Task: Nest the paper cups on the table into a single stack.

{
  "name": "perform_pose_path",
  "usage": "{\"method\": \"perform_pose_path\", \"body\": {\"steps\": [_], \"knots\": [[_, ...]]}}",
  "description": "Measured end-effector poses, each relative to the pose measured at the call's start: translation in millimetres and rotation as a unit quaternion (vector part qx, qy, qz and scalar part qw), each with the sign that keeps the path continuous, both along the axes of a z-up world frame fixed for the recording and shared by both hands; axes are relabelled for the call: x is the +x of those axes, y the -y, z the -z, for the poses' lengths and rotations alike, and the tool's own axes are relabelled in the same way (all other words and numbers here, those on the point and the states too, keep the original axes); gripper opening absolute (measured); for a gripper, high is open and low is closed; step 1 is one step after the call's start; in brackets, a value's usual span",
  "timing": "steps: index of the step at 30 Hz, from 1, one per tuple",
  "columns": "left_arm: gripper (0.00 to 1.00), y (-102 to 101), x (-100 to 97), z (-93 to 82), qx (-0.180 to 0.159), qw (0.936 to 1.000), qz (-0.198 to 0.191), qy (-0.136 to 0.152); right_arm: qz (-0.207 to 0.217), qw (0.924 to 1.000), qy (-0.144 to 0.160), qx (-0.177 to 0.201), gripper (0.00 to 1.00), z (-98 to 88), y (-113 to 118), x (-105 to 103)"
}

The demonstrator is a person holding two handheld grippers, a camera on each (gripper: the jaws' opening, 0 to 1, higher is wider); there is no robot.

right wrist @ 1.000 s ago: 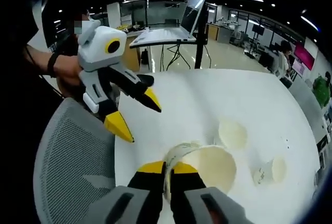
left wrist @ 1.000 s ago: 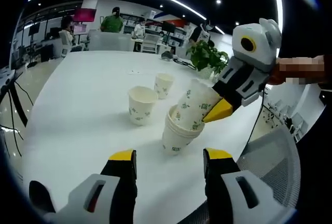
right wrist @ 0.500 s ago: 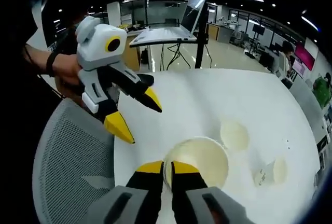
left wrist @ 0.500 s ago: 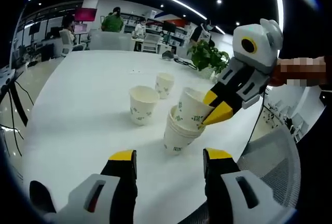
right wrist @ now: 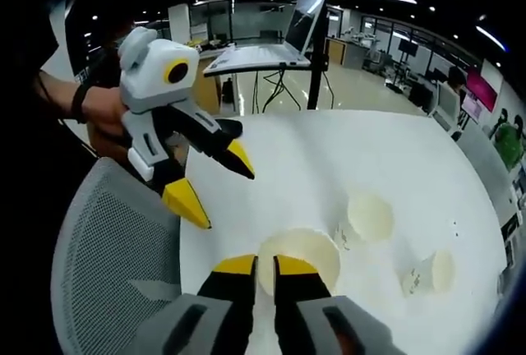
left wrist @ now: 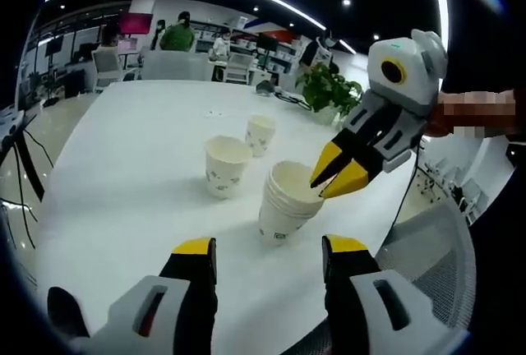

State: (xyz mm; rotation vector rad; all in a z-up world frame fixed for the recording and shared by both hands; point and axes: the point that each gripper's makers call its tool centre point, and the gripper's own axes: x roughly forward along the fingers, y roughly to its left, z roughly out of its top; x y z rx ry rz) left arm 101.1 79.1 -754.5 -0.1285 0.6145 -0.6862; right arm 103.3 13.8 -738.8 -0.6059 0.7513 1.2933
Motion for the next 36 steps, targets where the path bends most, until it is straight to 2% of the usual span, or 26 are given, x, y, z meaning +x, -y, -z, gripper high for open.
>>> {"method": "perform_pose_path", "body": {"steps": [10, 18, 25, 36], "knots": [[0.5, -1.4, 1.5, -0.5, 0.001, 1.0, -0.001, 0.003, 0.016, 0.9998, -0.003, 0.011, 0.08, -4.3, 1.5, 6.4], [0.5, 1.2, -0.9, -1.4, 0.002, 1.0, 0.001, 0.002, 0.029, 0.9993, -0.01, 0.022, 0.14, -8.5, 4.1, 10.6], [0.5, 1.3, -1.4, -2.7, 0.002, 1.0, 0.002, 0.003, 0.053, 0.9965, -0.019, 0.062, 0.17, -22.5, 0.9, 22.2], [0.51, 0.4, -1.5, -5.4, 0.002, 1.0, 0.0, 0.004, 0.1, 0.9909, -0.014, 0.089, 0.31, -32.7, -4.2, 45.7]]}}
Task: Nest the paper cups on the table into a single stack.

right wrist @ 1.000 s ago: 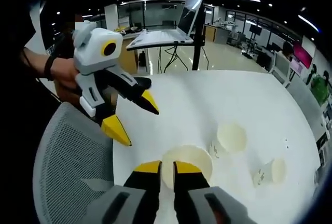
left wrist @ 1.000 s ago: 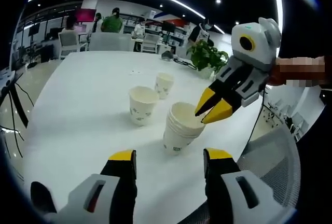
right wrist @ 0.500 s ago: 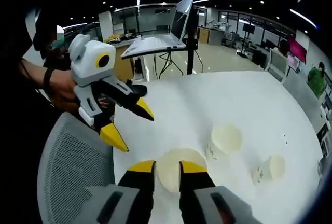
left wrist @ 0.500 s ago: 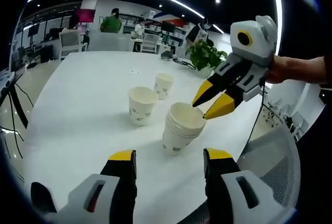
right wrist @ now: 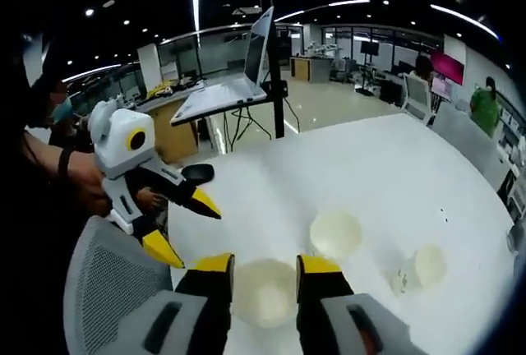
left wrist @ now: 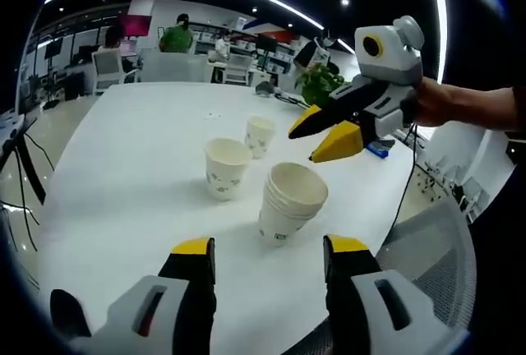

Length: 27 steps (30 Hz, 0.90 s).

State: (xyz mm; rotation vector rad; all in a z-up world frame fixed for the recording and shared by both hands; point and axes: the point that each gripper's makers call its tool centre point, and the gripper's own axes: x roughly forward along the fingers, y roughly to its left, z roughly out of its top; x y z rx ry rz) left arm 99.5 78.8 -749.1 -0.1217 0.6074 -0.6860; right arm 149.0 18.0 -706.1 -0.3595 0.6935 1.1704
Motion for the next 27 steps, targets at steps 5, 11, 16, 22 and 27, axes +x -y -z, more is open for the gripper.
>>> {"method": "perform_pose_path", "body": {"steps": [5, 11, 16, 22, 27], "knots": [[0.51, -0.9, 0.5, 0.9, 0.001, 1.0, 0.001, -0.001, 0.027, 0.9996, 0.001, 0.008, 0.4, 4.4, -5.1, 18.1], [0.51, -0.5, -1.9, 2.2, 0.008, 0.9999, 0.007, -0.004, 0.067, 0.9976, -0.01, 0.014, 0.44, 20.0, -15.2, 42.5], [0.51, 0.6, -2.4, 0.7, 0.007, 1.0, 0.005, -0.001, 0.087, 0.9959, -0.023, 0.011, 0.43, 24.0, -23.5, 52.9], [0.51, 2.8, -1.2, -1.2, 0.005, 1.0, 0.0, 0.0, 0.088, 0.9952, -0.038, -0.018, 0.42, 38.1, -31.1, 68.8], [0.51, 3.9, 4.0, -5.1, 0.003, 0.9999, -0.005, 0.009, 0.083, 0.9942, -0.053, -0.044, 0.41, 57.8, -33.9, 82.3]]}}
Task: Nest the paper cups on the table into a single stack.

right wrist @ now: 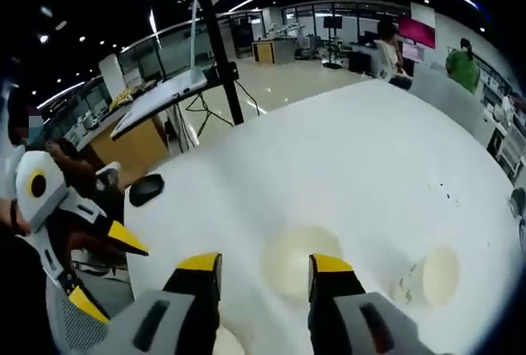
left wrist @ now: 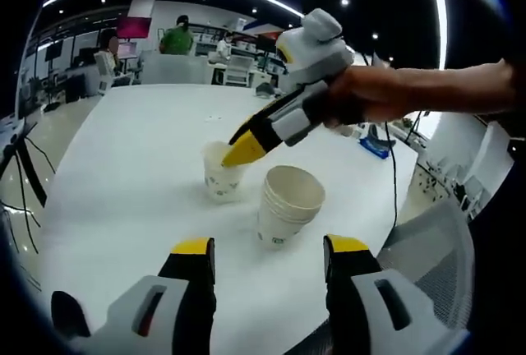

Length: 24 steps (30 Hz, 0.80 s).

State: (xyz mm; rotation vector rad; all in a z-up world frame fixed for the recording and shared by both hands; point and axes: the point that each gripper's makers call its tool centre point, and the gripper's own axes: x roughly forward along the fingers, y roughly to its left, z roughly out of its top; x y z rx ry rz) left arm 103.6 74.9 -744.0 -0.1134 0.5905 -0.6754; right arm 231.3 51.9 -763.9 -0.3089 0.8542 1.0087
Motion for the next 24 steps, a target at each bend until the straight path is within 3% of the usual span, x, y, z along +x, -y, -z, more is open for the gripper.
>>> {"method": "perform_pose_path", "body": {"steps": [7, 15, 19, 24], "knots": [[0.51, 5.8, -1.0, -0.1, -0.012, 0.9999, -0.005, 0.004, -0.02, 0.9985, -0.005, -0.051, 0.39, 11.1, 4.6, 0.4], [0.51, 6.3, -10.9, 4.0, -0.019, 0.9998, -0.01, -0.002, -0.068, 0.9912, 0.005, -0.113, 0.37, 32.5, -3.2, 8.6], [0.51, 3.8, -11.5, 3.9, -0.024, 0.9996, -0.017, -0.003, -0.08, 0.9882, 0.006, -0.13, 0.35, 32.4, -5.0, -6.5], [0.51, 1.7, -10.5, 5.1, -0.027, 0.9994, -0.021, -0.004, -0.094, 0.984, -0.003, -0.151, 0.3, 45.7, -7.5, -6.1]]}}
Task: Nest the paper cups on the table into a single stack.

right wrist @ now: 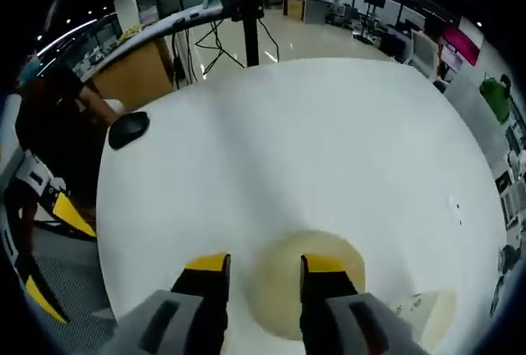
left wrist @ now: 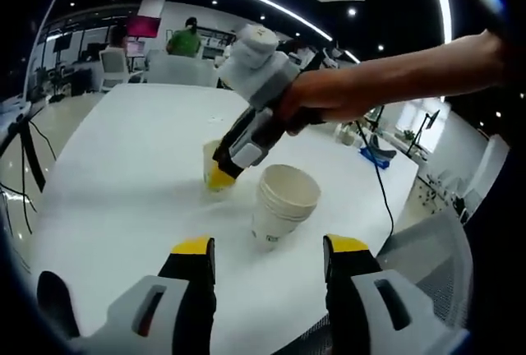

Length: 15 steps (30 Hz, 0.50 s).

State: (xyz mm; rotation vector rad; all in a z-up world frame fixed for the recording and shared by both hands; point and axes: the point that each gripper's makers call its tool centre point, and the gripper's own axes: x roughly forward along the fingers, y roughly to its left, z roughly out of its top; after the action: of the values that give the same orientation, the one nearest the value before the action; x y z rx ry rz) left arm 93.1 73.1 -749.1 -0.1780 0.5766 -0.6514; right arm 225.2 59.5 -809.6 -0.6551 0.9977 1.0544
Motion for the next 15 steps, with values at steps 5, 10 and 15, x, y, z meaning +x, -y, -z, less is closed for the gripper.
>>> {"method": "perform_pose_path", "body": {"steps": [5, 10, 15], "knots": [[0.51, -0.1, 0.7, -1.6, -0.005, 1.0, -0.004, 0.001, -0.008, 0.9996, 0.001, -0.027, 0.19, 9.9, 4.4, 1.2], [0.5, -0.8, 1.2, 0.0, -0.008, 0.9999, -0.007, 0.0, -0.028, 0.999, 0.003, -0.036, 0.0, 11.3, 4.3, -2.3], [0.5, 1.1, 0.2, -0.1, -0.008, 0.9999, -0.006, 0.0, -0.041, 0.9988, 0.012, -0.024, 0.0, 5.1, 1.3, -1.9]]}}
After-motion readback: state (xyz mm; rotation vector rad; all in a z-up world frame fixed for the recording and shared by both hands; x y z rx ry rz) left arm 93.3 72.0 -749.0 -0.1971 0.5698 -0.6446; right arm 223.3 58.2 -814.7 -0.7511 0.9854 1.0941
